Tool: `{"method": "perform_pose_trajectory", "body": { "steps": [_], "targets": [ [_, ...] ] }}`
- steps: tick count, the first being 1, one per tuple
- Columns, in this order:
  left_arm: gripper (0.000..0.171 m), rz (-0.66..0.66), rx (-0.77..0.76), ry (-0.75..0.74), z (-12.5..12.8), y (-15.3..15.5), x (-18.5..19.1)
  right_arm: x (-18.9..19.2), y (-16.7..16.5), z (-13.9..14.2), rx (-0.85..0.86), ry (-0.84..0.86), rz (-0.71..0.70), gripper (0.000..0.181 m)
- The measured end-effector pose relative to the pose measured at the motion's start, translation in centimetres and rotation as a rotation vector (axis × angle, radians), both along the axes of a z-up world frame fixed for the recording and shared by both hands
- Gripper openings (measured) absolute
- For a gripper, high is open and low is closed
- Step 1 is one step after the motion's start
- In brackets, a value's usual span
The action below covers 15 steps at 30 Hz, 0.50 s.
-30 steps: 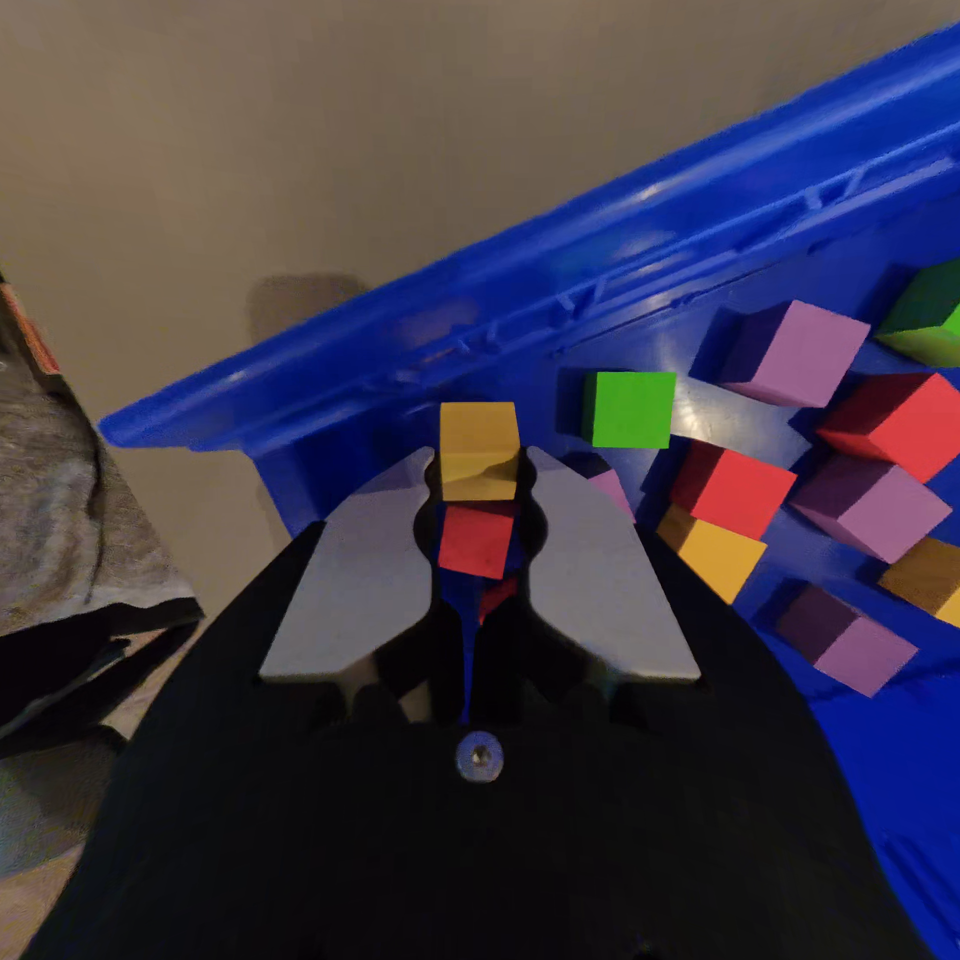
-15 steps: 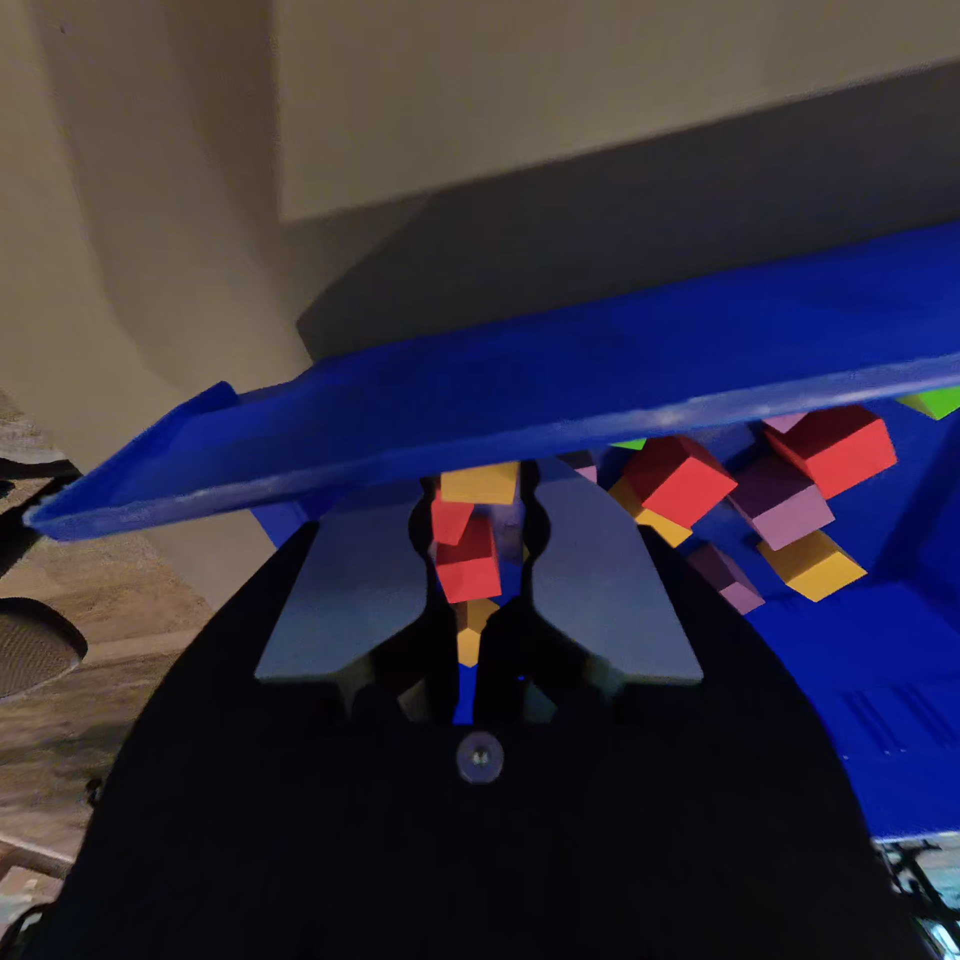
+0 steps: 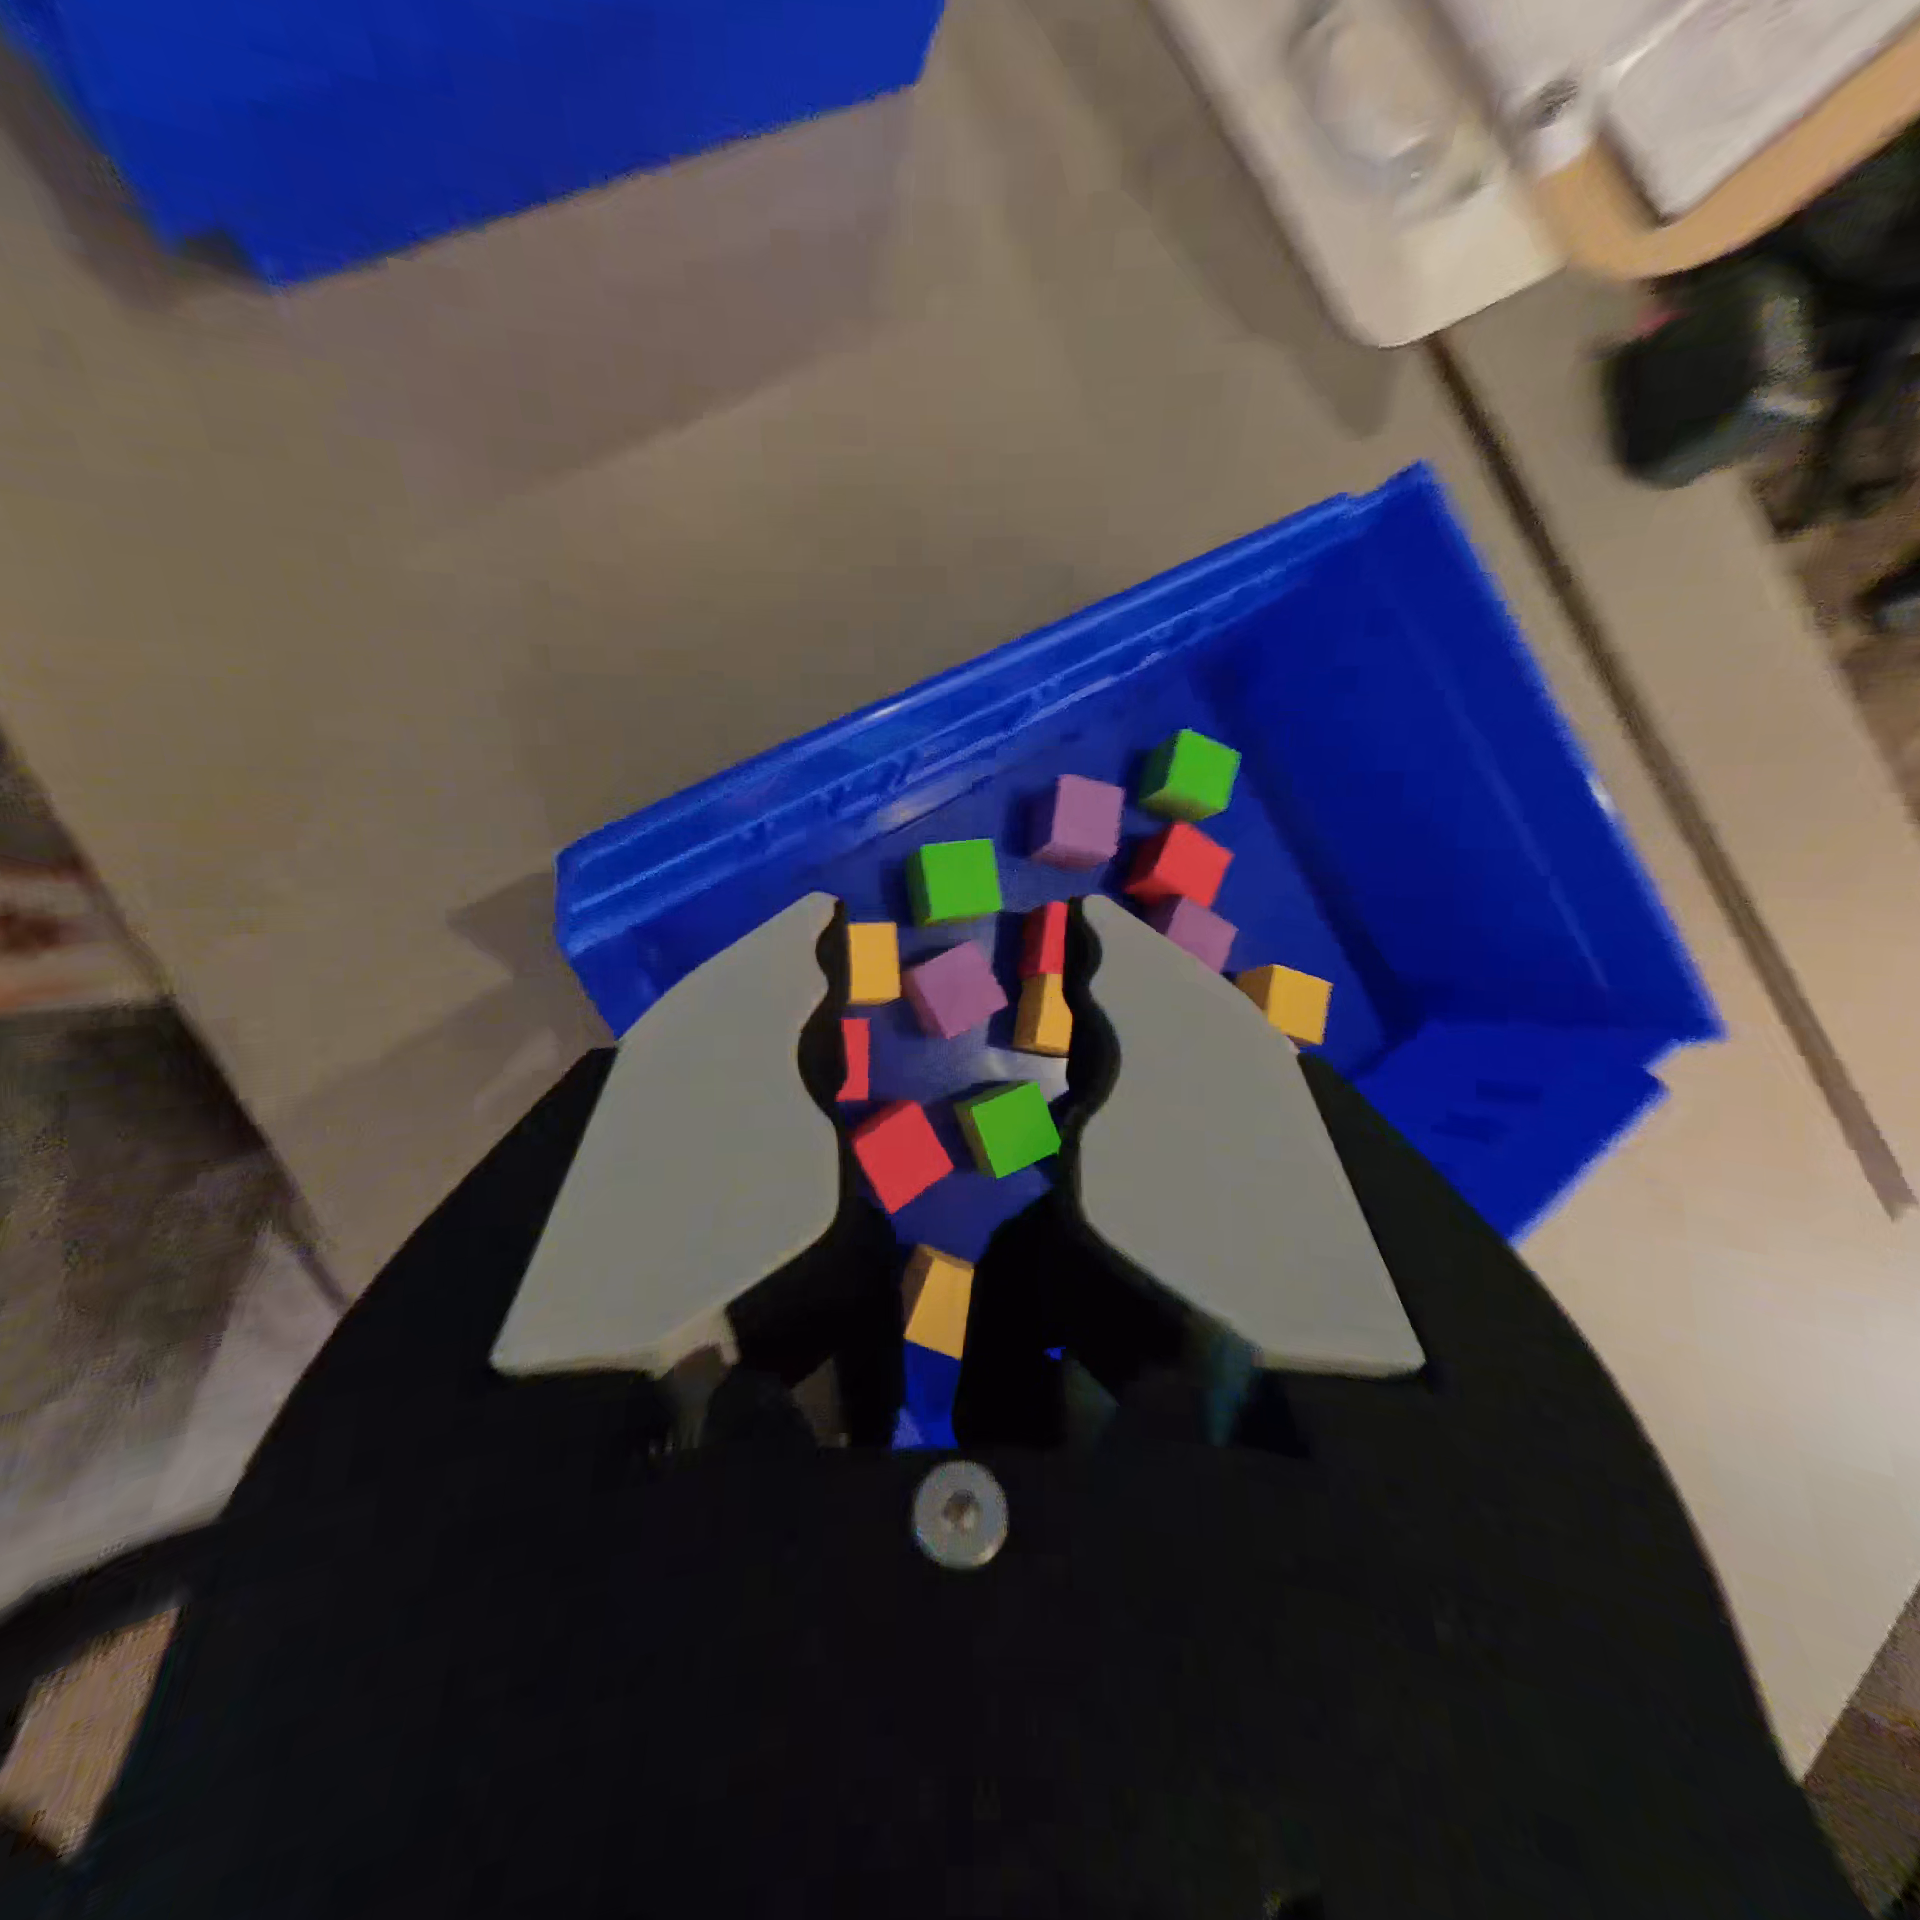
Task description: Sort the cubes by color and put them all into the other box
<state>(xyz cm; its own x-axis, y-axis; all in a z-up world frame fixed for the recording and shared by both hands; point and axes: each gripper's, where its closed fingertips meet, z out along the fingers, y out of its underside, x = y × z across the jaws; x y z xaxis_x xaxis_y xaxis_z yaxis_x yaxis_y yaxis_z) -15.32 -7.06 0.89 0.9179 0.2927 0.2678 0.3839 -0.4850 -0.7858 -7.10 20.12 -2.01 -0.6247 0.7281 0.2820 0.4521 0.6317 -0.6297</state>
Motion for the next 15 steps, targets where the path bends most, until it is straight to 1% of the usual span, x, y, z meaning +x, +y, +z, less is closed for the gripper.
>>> {"method": "perform_pose_trajectory", "body": {
  "steps": [2,4,5,6,7,8,9,11,13,15],
  "targets": [
    [0.036,0.124,-0.146,0.096,-2.2,-0.1,-1.9,-0.1,1.2,-0.3,-0.022,0.087,-0.145,0.036],
    [0.038,0.218,-0.337,0.213,-4.6,-0.8,-3.6,0.0,1.7,-1.7,-0.080,0.082,-0.225,0.035],
    [0.039,0.246,-0.393,0.251,-5.4,-0.9,-4.2,-0.1,1.9,-2.2,-0.126,0.074,-0.265,0.035],
    [0.039,0.295,-0.429,0.292,-5.9,-1.1,-5.1,-0.1,1.6,-2.8,-0.185,0.056,-0.273,0.034],
    [0.039,0.382,-0.471,0.359,-6.1,-1.8,-6.4,-0.2,1.4,-3.1,-0.240,0.047,-0.278,0.033],
    [0.039,0.475,-0.524,0.456,-5.9,-2.9,-7.9,-0.4,1.3,-3.3,-0.278,0.050,-0.291,0.032],
    [0.042,0.529,-0.583,0.568,-5.7,-3.8,-8.9,-0.5,0.9,-3.5,-0.305,0.044,-0.283,0.031],
    [0.044,0.574,-0.668,0.759,-5.2,-4.8,-10.0,-0.4,0.5,-4.2,-0.302,0.007,-0.274,0.031],
    [0.044,0.581,-0.699,0.829,-5.2,-5.1,-10.3,-0.4,0.5,-4.6,-0.290,0.009,-0.281,0.031],
    [0.044,0.583,-0.718,0.812,-5.6,-5.4,-10.5,-0.1,0.1,-5.1,-0.304,-0.016,-0.274,0.030]
  ]
}}
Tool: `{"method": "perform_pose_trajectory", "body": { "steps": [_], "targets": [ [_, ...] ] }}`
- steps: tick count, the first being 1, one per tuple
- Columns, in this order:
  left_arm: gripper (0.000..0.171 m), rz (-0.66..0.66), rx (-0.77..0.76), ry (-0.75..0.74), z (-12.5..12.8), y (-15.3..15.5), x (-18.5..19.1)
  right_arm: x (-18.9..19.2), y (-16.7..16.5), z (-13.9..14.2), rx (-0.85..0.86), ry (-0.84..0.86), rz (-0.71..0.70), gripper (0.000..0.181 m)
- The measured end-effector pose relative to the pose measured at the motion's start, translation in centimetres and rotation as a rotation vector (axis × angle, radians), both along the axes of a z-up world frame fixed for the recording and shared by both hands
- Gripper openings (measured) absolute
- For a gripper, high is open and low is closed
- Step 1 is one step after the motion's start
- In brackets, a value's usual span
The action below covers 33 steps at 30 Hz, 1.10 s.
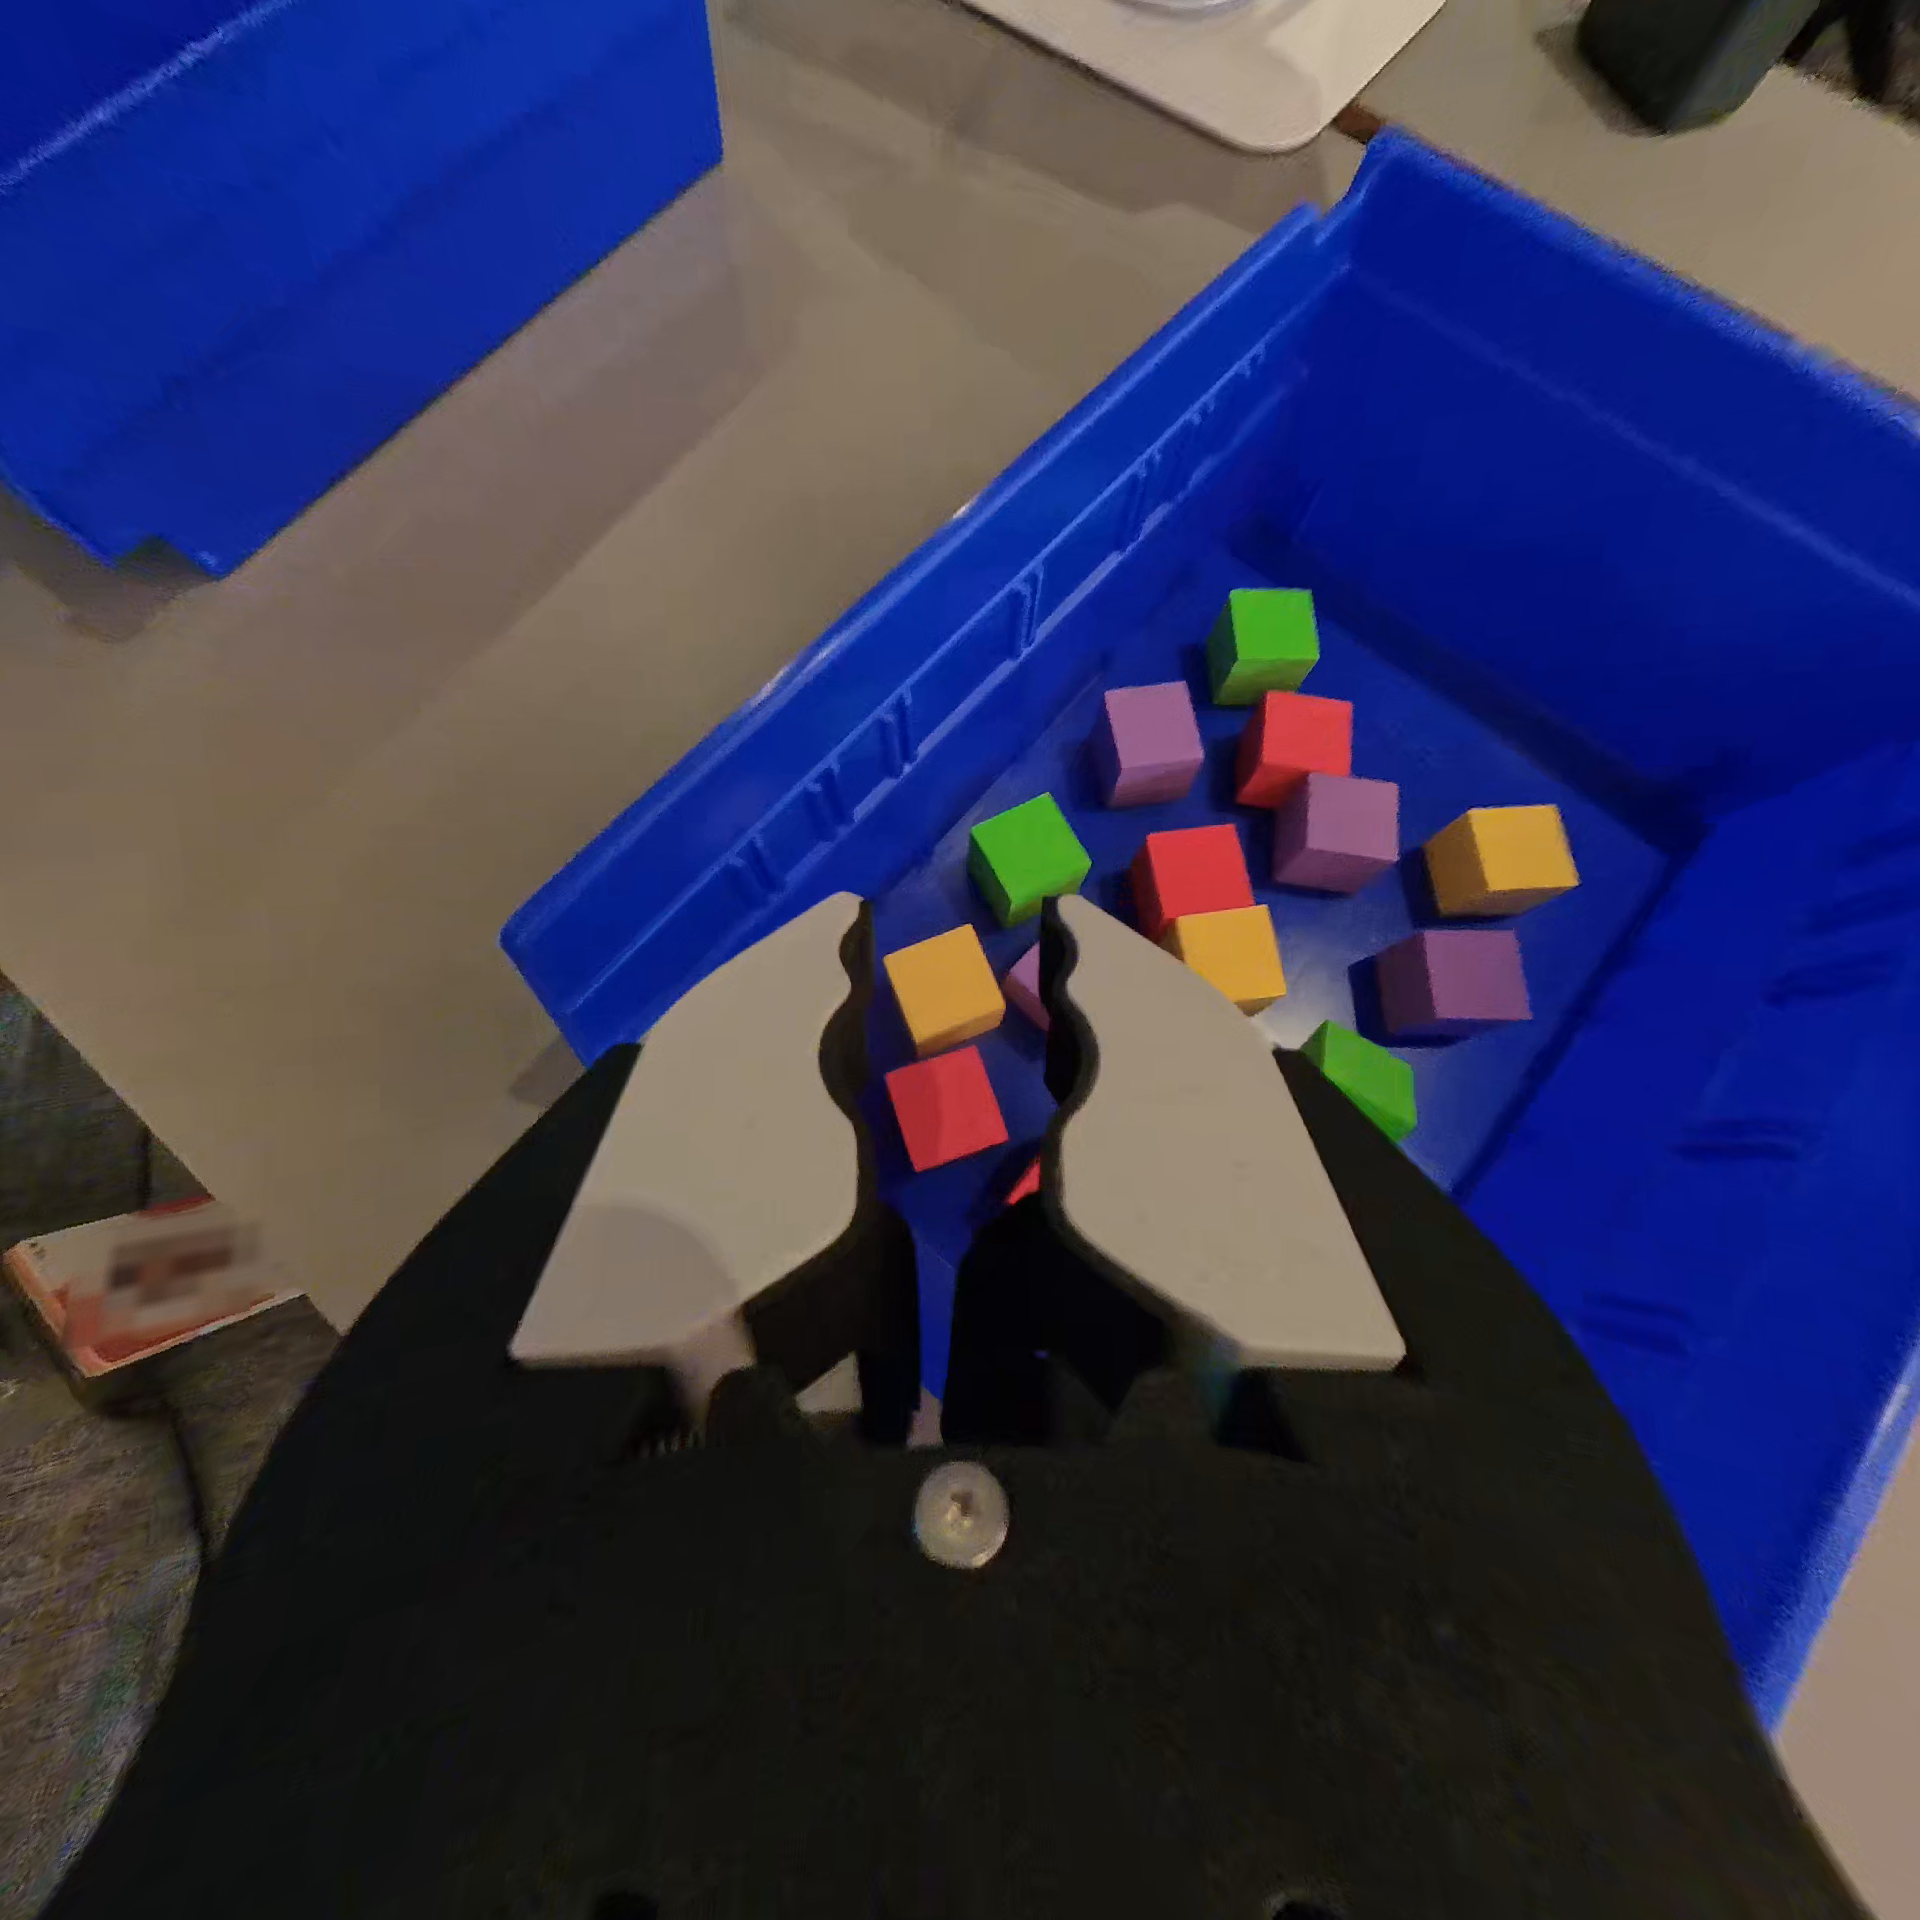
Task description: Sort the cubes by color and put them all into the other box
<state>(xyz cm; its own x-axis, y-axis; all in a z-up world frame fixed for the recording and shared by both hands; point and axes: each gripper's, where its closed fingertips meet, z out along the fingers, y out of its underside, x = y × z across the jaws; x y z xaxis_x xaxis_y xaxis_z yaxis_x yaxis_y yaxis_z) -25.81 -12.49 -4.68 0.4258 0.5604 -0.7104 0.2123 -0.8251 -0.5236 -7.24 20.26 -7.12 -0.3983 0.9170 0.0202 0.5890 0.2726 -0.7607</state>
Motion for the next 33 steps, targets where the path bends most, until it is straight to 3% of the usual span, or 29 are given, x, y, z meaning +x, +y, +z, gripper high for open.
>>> {"method": "perform_pose_trajectory", "body": {
  "steps": [10,14,18,22,27,33],
  "targets": [
    [0.044,0.043,0.045,-0.086,-0.7,-1.8,0.6,2.1,-0.2,-1.5,0.071,-0.065,0.013,0.030],
    [0.043,0.046,0.175,-0.194,-1.5,-2.4,2.3,1.8,-1.3,0.3,0.056,0.004,-0.008,0.031],
    [0.040,0.020,0.332,-0.202,-0.2,-3.2,4.0,1.1,-1.1,2.0,0.034,0.125,-0.121,0.035],
    [0.041,-0.035,0.421,-0.177,1.3,-4.0,5.9,2.2,-0.7,1.8,0.024,0.151,-0.169,0.037],
    [0.043,-0.037,0.465,-0.152,1.4,-6.6,7.9,4.9,0.7,1.4,0.031,0.186,-0.247,0.036],
    [0.044,-0.101,0.771,-0.173,0.7,-7.4,10.6,7.0,2.3,3.3,0.025,0.409,-0.370,0.038]
  ]
}}
